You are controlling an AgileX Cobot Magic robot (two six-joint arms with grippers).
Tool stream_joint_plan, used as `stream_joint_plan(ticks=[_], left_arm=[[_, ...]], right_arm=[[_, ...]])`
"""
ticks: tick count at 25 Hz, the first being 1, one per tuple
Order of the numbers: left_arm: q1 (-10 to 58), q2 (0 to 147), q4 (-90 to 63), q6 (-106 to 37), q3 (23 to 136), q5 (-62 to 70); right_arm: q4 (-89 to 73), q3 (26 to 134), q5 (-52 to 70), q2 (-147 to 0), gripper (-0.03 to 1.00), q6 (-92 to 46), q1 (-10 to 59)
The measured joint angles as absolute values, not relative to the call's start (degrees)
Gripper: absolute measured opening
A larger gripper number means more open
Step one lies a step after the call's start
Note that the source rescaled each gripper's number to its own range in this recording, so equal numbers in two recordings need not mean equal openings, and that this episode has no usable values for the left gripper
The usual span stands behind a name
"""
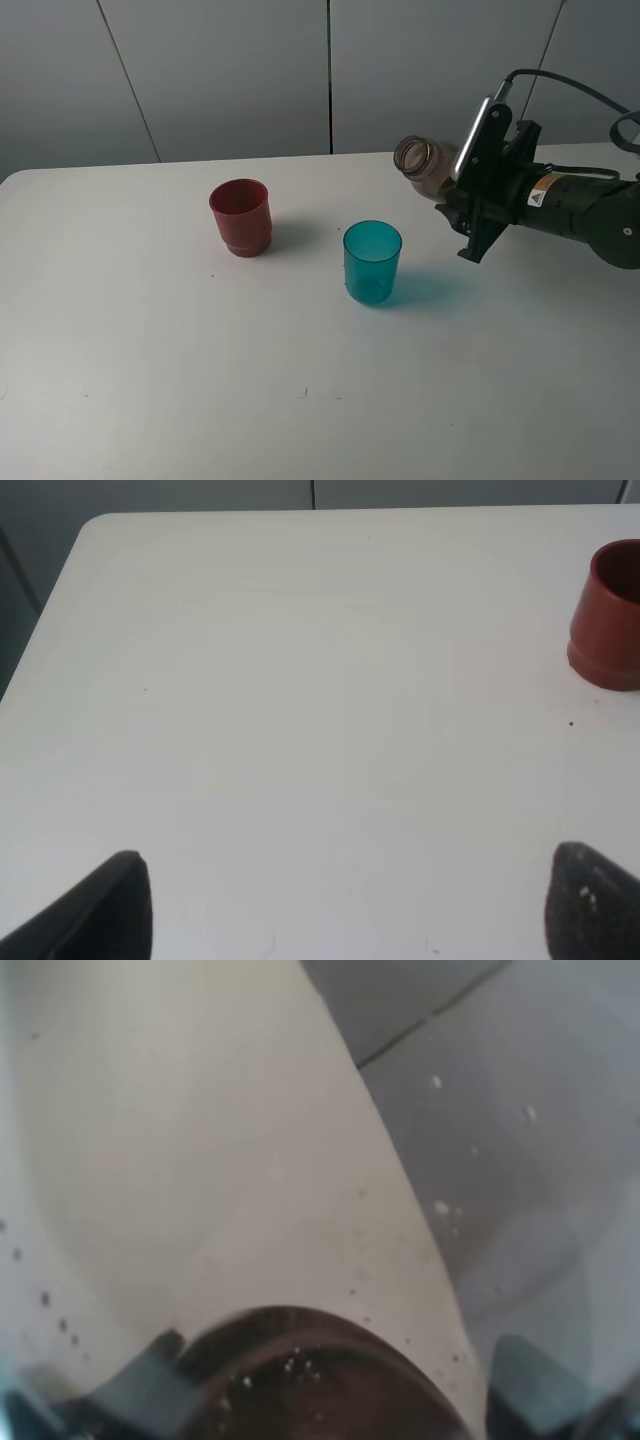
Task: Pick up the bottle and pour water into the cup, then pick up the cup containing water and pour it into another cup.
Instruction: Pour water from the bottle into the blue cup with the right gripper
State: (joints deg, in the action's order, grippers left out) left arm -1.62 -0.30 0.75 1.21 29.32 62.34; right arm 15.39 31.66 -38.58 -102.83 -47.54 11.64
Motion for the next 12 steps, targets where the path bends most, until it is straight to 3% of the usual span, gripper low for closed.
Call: stream_joint_plan(ticks=[12], left_arm=[[-1.6, -0.3, 0.8, 1.2, 29.3, 62.3]], right_arm=[[8.7, 33.5, -38.9, -103.1, 0.01, -57.7, 13.0]])
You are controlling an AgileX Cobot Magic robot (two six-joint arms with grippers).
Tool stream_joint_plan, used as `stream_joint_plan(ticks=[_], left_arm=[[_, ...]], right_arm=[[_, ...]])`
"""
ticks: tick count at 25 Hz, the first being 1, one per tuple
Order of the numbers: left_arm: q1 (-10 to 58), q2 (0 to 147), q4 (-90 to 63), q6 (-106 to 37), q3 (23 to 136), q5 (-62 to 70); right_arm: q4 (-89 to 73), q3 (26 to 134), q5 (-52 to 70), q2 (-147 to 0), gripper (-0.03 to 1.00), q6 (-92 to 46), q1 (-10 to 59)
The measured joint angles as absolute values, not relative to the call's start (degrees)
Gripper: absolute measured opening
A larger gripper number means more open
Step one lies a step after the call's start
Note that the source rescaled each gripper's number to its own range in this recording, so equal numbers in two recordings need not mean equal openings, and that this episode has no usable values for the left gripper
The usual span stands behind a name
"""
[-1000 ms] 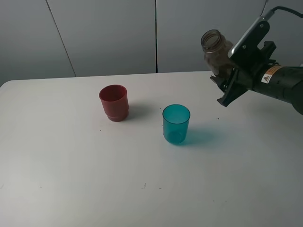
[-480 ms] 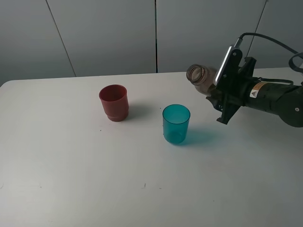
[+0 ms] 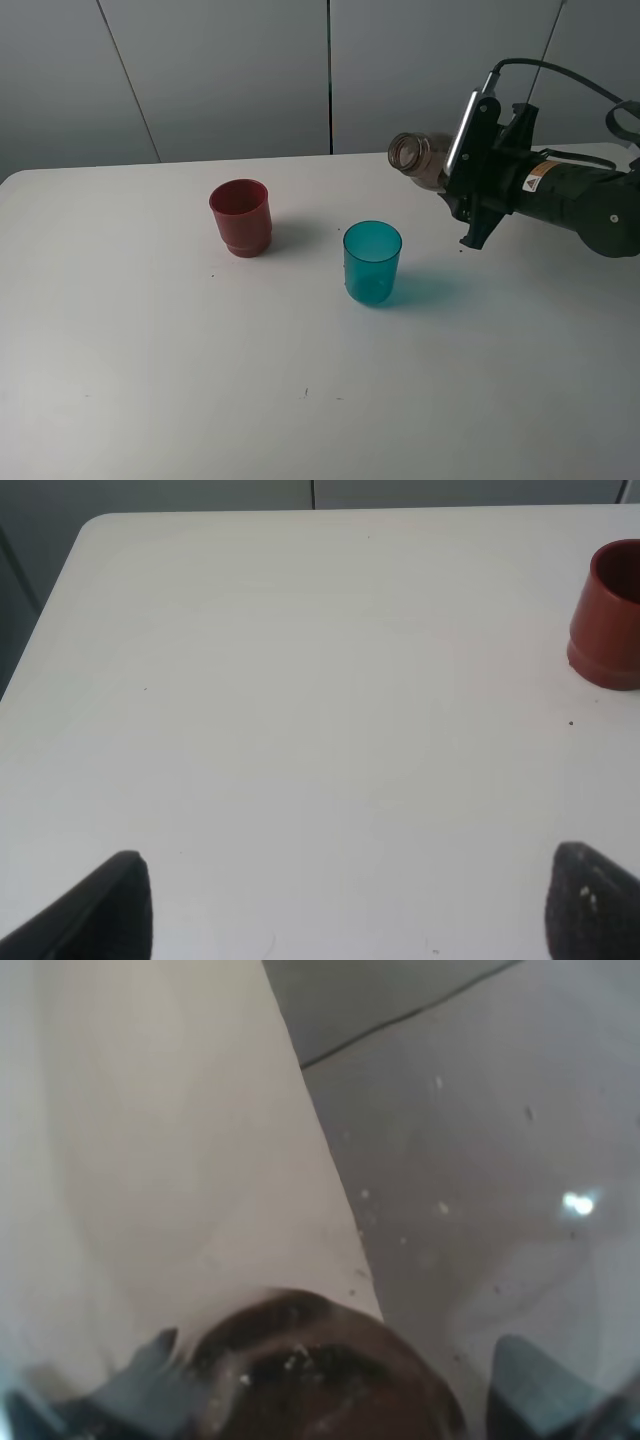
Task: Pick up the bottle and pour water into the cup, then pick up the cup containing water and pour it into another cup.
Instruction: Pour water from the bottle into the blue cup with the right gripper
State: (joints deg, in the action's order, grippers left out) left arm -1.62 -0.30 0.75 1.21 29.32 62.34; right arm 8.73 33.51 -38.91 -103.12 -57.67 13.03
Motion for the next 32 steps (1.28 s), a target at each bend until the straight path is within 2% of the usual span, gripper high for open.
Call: stream_joint_plan(ticks=[7, 32], left_arm=[[-1.6, -0.3, 0.8, 1.2, 29.3, 62.3], [-1.6, -0.3, 0.8, 1.0, 29.3, 62.3]], right_arm=[[6.1, 33.8, -38.6, -105.6, 0.01, -61.5, 16.2], [-0.9, 34.6, -39.1, -106.8, 0.01, -81.8, 17.1]])
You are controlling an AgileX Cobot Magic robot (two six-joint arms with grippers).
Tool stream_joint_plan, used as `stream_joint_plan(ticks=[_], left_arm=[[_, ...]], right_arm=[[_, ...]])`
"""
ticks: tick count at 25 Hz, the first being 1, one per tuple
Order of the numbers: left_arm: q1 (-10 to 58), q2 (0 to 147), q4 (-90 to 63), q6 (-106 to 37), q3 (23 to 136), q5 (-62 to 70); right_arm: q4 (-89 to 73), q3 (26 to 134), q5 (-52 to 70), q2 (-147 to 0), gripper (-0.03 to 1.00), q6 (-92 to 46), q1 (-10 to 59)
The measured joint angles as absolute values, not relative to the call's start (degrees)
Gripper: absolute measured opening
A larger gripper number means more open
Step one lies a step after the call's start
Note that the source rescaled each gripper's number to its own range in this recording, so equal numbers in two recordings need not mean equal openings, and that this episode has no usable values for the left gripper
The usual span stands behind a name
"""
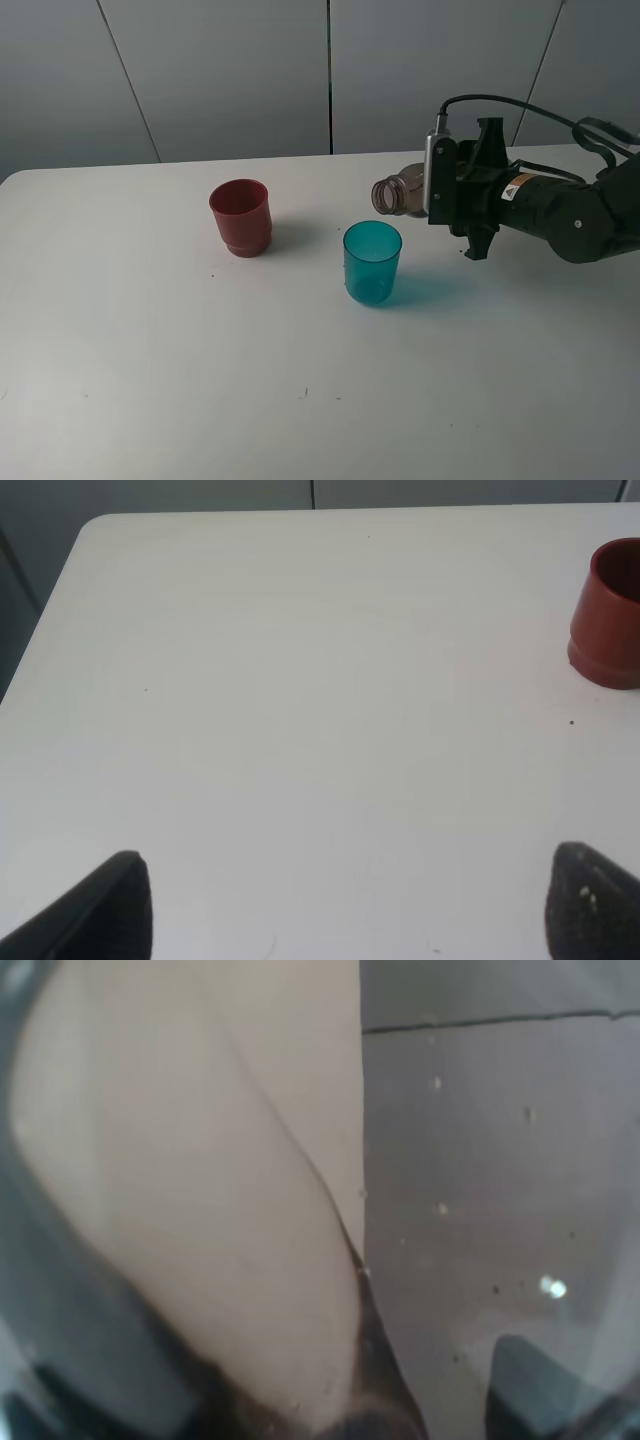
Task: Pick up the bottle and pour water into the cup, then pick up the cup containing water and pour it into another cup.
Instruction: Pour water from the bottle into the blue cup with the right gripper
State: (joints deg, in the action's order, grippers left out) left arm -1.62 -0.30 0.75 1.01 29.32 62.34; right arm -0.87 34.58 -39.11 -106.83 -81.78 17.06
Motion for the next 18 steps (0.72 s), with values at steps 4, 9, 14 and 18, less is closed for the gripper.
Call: stream_joint_plan(ticks=[4, 9, 14, 18], left_arm=[[-1.6, -0.3, 0.8, 1.1, 29.3, 62.3], [-1.6, -0.3, 0.8, 1.2, 29.3, 62.3], [-1.6, -0.3, 0.8, 1.2, 29.3, 62.3], [-1.6, -0.3, 0.8, 1.2, 29.3, 62.3]], right_arm=[[-0.9, 34.6, -39.1, -106.8, 0.01, -82.9, 17.1], [-0.9, 34.6, -39.1, -106.8, 0.01, -84.9, 17.1], [-0.9, 34.6, -40.0, -106.8, 0.01, -87.3, 17.1], [-0.9, 34.6, -40.3, -106.8, 0.01, -88.4, 17.1]])
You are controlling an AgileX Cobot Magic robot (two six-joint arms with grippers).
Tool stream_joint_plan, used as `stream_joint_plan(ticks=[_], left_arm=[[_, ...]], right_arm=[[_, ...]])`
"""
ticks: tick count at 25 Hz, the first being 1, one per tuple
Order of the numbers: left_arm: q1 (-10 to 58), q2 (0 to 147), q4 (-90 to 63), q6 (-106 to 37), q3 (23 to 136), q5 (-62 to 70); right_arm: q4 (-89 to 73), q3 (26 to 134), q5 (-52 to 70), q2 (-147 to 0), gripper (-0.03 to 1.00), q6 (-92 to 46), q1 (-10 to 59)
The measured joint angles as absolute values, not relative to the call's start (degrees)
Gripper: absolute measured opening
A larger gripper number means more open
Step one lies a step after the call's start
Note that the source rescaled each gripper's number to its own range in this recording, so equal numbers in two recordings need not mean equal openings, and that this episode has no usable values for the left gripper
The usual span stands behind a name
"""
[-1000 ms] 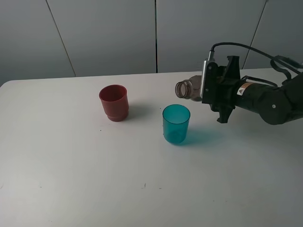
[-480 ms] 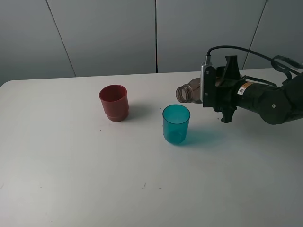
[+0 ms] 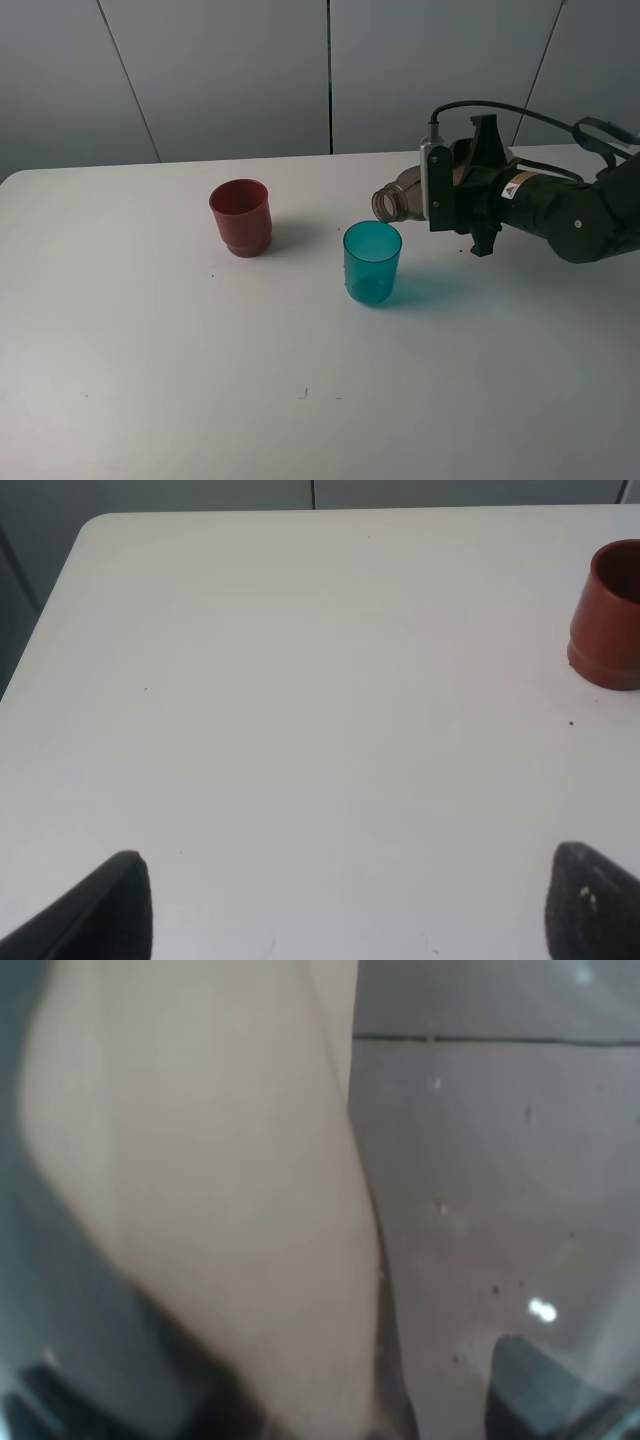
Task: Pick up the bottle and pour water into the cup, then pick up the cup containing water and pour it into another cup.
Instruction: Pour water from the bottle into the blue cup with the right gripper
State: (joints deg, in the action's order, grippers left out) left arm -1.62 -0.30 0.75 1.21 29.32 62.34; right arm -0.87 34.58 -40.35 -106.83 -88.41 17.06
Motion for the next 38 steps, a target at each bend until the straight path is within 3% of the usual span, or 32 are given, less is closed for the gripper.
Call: stream_joint_plan(ticks=[38], left_arm=[[-1.6, -0.3, 0.8, 1.2, 29.3, 62.3]], right_arm=[[-0.7, 35.5, -42.5, -106.8, 0.01, -97.9, 17.1]])
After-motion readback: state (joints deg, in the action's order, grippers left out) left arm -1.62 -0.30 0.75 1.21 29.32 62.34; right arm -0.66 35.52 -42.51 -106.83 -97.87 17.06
